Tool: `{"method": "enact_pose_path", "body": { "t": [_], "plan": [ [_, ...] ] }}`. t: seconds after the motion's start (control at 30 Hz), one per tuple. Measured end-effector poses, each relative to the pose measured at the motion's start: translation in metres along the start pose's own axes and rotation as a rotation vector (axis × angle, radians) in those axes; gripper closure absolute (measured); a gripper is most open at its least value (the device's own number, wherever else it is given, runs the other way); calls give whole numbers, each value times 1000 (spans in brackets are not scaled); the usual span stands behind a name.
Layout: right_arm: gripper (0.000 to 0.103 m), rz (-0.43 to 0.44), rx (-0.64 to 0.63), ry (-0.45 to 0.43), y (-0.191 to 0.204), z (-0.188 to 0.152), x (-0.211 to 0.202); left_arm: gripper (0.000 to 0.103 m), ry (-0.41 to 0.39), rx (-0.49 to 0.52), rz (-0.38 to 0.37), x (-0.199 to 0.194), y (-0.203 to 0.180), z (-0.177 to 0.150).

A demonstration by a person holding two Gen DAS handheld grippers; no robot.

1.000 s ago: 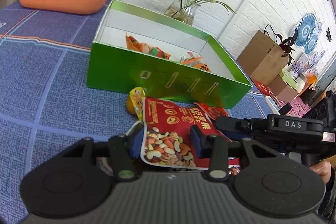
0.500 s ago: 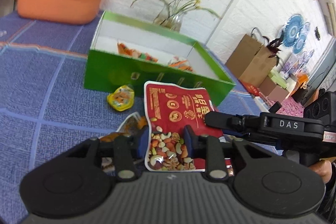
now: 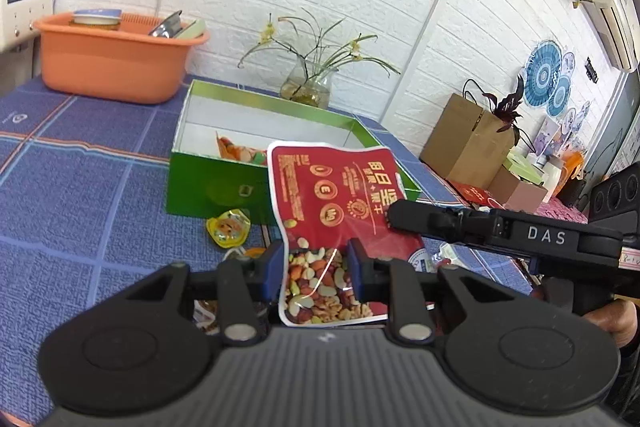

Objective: Organize snacks
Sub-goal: 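Lift both red bags over the green box and release them inside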

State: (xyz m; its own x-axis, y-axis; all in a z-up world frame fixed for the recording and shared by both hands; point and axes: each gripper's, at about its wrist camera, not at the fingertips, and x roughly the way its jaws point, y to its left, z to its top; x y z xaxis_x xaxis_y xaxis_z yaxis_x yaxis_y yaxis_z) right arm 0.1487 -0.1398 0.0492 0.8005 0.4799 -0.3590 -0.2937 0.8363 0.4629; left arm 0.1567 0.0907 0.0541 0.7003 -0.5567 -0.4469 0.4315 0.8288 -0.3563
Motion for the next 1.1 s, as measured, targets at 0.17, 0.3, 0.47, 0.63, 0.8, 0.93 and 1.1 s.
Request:
{"method": "enact_pose_path", "body": {
  "t": [0.17, 0.3, 0.47, 0.63, 0.8, 0.93, 1.1],
  "plan": [
    [48, -8, -41, -12, 3, 1, -2, 80, -8, 0, 0, -1, 0, 1],
    [48, -9, -66, -30, 5, 0, -5, 80, -14, 2, 0, -3, -1, 2],
    [48, -7, -77, -54, 7, 2, -6, 80, -28, 17, 9, -4, -5, 6],
    [48, 7, -70, -82, 5, 10, -2, 81, -41, 57, 35, -2, -11, 20],
    [48, 22, -39, -112, -2, 29, 3, 81, -64, 119, 69, 8, -23, 41],
    [48, 6, -49, -123, -5, 51, 11, 81, -83, 197, 121, 25, -34, 62],
    [48, -21, -67, -148, -14, 77, 28, 81, -98, 216, 150, 53, -35, 89]
  ]
}}
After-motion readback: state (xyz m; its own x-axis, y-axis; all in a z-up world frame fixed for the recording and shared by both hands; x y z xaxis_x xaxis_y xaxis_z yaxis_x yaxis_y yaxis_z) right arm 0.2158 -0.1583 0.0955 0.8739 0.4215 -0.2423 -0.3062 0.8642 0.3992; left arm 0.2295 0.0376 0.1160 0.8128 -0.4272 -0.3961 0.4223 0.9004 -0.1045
